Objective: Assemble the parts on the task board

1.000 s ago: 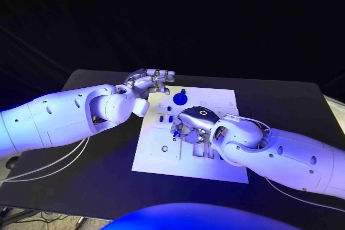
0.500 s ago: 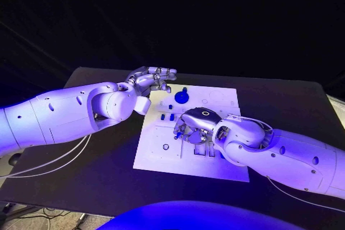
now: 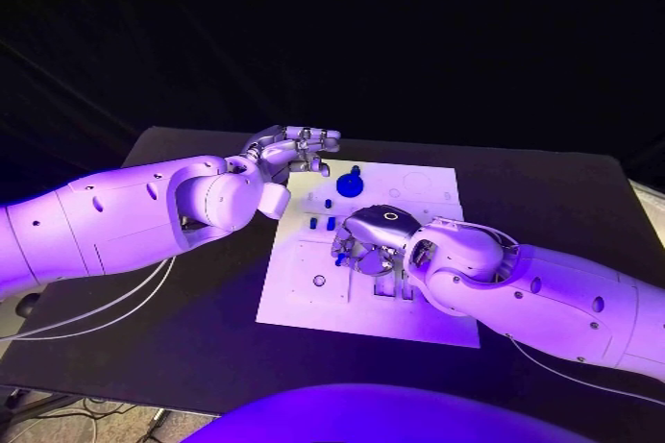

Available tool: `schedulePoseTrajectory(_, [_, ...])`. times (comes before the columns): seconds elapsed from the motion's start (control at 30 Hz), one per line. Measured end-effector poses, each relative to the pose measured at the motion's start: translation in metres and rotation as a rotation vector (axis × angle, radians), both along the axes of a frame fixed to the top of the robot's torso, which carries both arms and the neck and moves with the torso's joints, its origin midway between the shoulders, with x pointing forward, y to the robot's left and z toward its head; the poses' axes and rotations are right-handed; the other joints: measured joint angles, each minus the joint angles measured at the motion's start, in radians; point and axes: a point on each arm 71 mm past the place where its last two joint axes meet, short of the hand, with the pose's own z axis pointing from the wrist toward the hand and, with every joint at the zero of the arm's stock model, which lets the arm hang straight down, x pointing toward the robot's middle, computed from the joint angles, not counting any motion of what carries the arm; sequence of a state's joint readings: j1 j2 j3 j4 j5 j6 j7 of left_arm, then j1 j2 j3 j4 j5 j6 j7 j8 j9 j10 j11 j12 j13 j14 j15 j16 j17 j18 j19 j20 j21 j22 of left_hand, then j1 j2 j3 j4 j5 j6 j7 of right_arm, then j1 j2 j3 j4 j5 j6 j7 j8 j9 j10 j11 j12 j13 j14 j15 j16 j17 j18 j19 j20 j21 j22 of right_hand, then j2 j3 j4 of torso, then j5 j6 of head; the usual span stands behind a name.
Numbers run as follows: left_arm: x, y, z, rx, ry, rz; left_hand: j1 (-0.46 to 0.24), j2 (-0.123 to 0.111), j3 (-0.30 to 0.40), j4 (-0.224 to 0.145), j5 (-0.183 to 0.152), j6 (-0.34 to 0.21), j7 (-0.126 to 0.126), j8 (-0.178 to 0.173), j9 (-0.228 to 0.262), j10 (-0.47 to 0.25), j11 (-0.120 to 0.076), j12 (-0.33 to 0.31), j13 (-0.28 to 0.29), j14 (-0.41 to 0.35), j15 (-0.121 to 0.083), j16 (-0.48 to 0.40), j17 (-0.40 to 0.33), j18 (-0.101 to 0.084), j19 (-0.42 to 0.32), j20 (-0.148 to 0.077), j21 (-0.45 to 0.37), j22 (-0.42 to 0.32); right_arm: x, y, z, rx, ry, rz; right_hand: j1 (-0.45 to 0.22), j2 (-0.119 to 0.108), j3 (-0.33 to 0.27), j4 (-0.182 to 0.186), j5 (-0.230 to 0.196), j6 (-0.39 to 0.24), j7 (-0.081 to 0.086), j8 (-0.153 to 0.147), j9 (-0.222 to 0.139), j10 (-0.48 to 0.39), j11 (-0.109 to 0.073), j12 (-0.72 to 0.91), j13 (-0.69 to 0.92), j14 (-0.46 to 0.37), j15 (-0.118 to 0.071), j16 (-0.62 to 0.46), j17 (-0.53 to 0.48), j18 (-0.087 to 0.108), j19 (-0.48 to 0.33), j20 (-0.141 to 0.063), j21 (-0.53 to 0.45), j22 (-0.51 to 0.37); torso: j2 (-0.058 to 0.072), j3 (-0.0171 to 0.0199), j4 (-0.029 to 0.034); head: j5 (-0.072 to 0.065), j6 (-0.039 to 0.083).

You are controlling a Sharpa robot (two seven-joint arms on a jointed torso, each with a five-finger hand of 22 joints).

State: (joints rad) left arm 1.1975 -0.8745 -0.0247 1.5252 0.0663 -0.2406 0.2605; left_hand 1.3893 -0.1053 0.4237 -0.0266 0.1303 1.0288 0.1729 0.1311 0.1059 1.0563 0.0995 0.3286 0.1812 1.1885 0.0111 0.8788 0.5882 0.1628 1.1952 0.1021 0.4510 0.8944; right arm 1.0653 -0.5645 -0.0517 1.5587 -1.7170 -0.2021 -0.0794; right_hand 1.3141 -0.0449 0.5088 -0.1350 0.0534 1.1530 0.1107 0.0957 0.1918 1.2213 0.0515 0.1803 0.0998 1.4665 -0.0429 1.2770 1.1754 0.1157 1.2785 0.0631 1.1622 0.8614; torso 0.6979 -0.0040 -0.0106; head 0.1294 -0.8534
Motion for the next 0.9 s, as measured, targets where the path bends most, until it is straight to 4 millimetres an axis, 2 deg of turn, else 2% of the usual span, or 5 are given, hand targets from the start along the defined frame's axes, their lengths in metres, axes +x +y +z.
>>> schedulePoseTrajectory(0.67, [-0.0002, -0.0001, 0.0000, 0.000, 0.000, -0.001, 0.000, 0.000, 0.000, 0.000, 0.000, 0.000, 0.000, 0.000, 0.000, 0.000, 0.000, 0.000, 0.000, 0.000, 0.000, 0.000, 0.000, 0.000, 0.000, 0.000, 0.000, 0.000, -0.0014, 0.0048, -0.0010, -0.047, 0.000, 0.005, -0.002, 0.007, 0.000, 0.000, -0.002, 0.001, 0.003, 0.003, -0.001, 0.002, 0.002, 0.000, 0.001, 0.000, 0.007, 0.000, -0.001, 0.000, 0.000, 0.000, 0.000, -0.003, 0.000, 0.0000, 0.0002, 0.003, -0.008])
schedulePoseTrajectory(0.77, [-0.0002, -0.0002, 0.0000, 0.000, 0.000, -0.002, 0.000, 0.000, 0.000, 0.000, 0.000, 0.000, 0.000, 0.000, 0.000, 0.000, 0.000, 0.000, 0.000, 0.000, 0.000, 0.000, 0.000, 0.000, 0.000, 0.000, 0.000, 0.000, -0.0017, 0.0058, -0.0010, -0.051, -0.002, 0.006, -0.003, 0.007, 0.000, 0.000, -0.002, -0.013, 0.017, -0.004, 0.000, -0.013, 0.009, -0.013, -0.003, 0.000, 0.008, 0.000, -0.005, 0.000, -0.006, 0.006, -0.006, -0.010, 0.000, -0.0001, 0.0001, 0.003, -0.008])
schedulePoseTrajectory(0.8, [-0.0002, -0.0002, 0.0000, 0.000, 0.001, -0.002, 0.000, 0.000, 0.000, 0.000, 0.000, 0.000, 0.000, 0.000, 0.000, 0.000, 0.000, 0.000, 0.000, 0.000, 0.000, 0.000, 0.000, 0.000, 0.000, 0.000, 0.000, 0.000, -0.0019, 0.0061, -0.0012, -0.052, -0.002, 0.006, -0.008, 0.012, -0.002, 0.002, 0.000, -0.030, 0.023, -0.014, -0.003, -0.036, 0.013, -0.024, -0.008, 0.000, 0.019, 0.000, -0.006, 0.000, -0.010, 0.011, -0.010, -0.014, 0.000, -0.0001, 0.0000, 0.003, -0.009])
schedulePoseTrajectory(0.9, [-0.0002, -0.0003, 0.0000, 0.000, 0.001, -0.002, 0.000, 0.000, 0.000, 0.000, 0.000, 0.000, 0.000, 0.000, 0.000, 0.000, 0.000, 0.000, 0.000, 0.000, 0.000, 0.000, 0.000, 0.000, 0.000, 0.000, 0.000, 0.000, -0.0017, 0.0063, -0.0022, -0.057, -0.001, 0.004, -0.035, -0.002, -0.010, 0.010, 0.009, -0.097, 0.038, -0.033, -0.022, -0.113, 0.033, -0.064, -0.032, 0.000, 0.040, 0.000, -0.007, 0.000, -0.013, 0.027, -0.020, -0.028, 0.000, -0.0001, 0.0000, 0.003, -0.009])
